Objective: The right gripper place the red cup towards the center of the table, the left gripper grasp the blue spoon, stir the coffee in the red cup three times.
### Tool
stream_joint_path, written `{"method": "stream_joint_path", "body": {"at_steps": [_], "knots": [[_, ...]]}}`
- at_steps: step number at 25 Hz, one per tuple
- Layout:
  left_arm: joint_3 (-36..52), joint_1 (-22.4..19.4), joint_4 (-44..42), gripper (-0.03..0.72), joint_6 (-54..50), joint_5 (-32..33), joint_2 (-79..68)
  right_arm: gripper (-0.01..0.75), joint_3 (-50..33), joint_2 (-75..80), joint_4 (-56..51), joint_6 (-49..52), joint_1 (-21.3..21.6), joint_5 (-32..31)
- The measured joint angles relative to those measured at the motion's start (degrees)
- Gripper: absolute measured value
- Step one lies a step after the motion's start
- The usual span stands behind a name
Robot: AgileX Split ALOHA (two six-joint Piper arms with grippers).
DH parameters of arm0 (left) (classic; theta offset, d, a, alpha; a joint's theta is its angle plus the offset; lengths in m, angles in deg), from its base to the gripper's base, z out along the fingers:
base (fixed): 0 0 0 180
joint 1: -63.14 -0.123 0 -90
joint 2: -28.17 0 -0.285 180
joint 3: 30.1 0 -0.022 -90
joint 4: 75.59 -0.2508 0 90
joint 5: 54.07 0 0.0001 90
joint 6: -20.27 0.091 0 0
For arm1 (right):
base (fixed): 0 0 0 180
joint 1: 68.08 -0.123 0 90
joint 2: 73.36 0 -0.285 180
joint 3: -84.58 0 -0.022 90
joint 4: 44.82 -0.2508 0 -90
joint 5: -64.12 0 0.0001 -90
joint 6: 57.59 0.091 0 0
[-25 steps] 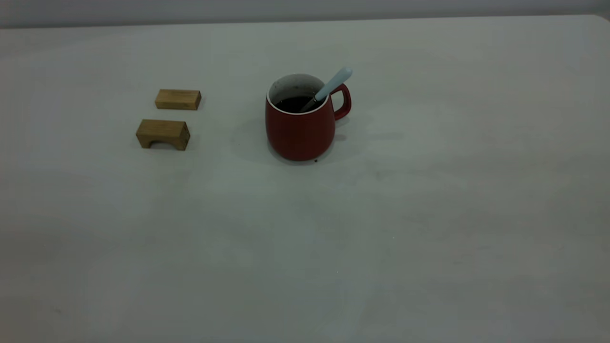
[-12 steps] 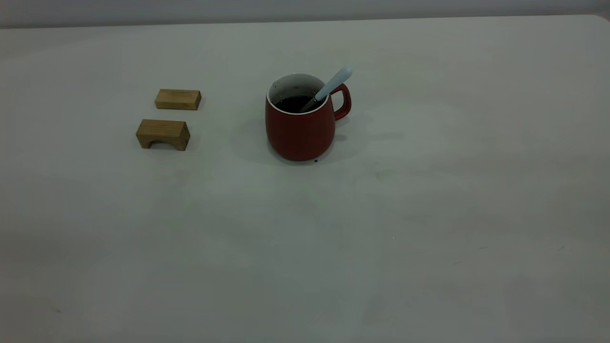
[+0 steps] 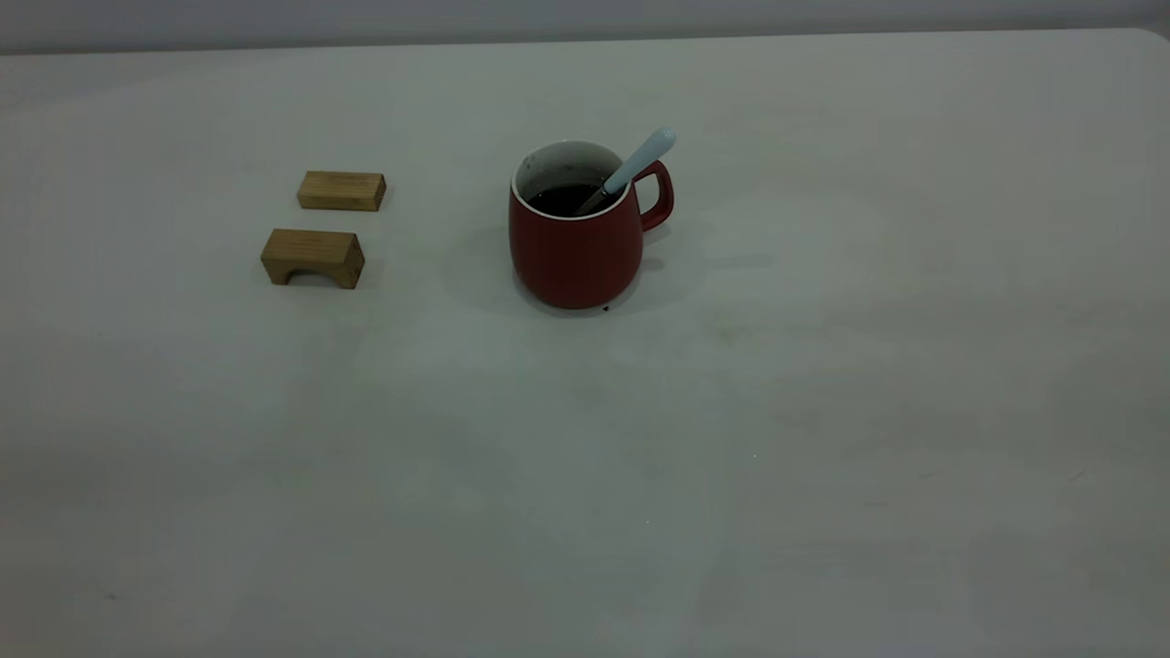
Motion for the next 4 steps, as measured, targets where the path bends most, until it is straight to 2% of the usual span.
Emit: {"method": "stream_joint_path", "body": {"at_steps": [4], "knots": [[0.0,0.0,0.0,0.244,0.0,0.0,0.0,0.565,0.0,0.0,0.0,0.0,0.0,0.0]]}}
